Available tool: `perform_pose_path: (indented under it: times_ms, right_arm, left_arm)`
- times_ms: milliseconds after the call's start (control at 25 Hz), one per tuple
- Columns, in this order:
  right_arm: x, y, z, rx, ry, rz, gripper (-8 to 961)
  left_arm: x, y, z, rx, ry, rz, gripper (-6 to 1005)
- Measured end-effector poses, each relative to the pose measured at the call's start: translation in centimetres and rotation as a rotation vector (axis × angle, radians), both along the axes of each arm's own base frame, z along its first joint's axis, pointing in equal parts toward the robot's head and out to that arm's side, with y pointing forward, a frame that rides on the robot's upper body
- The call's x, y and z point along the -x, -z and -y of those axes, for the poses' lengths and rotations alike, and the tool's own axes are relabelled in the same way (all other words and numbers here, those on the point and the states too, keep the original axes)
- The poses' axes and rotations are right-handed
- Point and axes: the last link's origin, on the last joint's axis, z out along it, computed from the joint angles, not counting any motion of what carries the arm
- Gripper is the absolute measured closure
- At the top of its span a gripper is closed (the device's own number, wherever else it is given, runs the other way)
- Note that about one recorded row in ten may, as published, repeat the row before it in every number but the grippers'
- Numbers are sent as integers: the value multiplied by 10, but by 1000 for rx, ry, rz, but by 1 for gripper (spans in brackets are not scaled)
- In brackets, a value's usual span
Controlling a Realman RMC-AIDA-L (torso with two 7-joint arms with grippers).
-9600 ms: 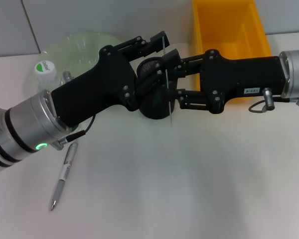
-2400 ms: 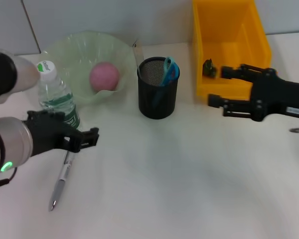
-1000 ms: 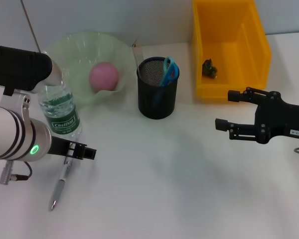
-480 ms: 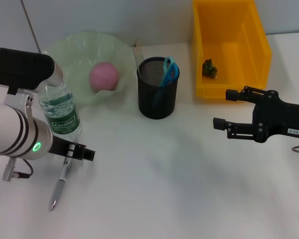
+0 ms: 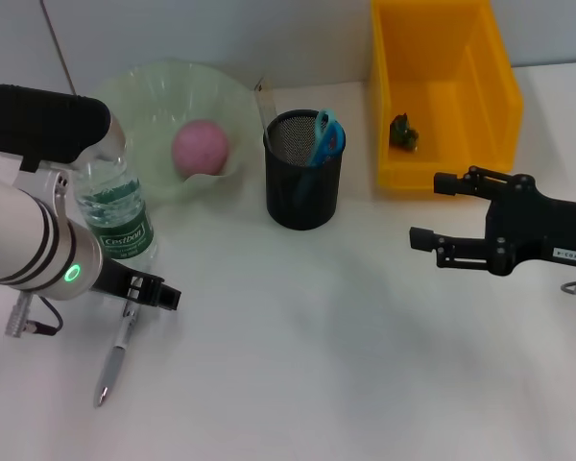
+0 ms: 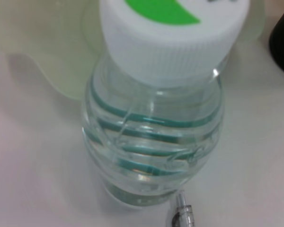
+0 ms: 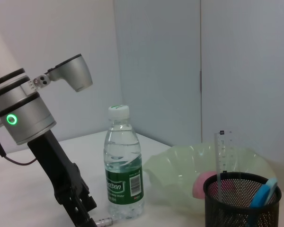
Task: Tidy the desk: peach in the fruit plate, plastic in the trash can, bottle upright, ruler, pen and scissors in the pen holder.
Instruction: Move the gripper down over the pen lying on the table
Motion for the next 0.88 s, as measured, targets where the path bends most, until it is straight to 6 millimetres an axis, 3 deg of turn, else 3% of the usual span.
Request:
perform_pose_path:
  times_ms: [880]
  right_arm:
    - [-1,2,1,8,3,0,121]
  left_arm:
    - [3,1,-7,26,-19,-16,217]
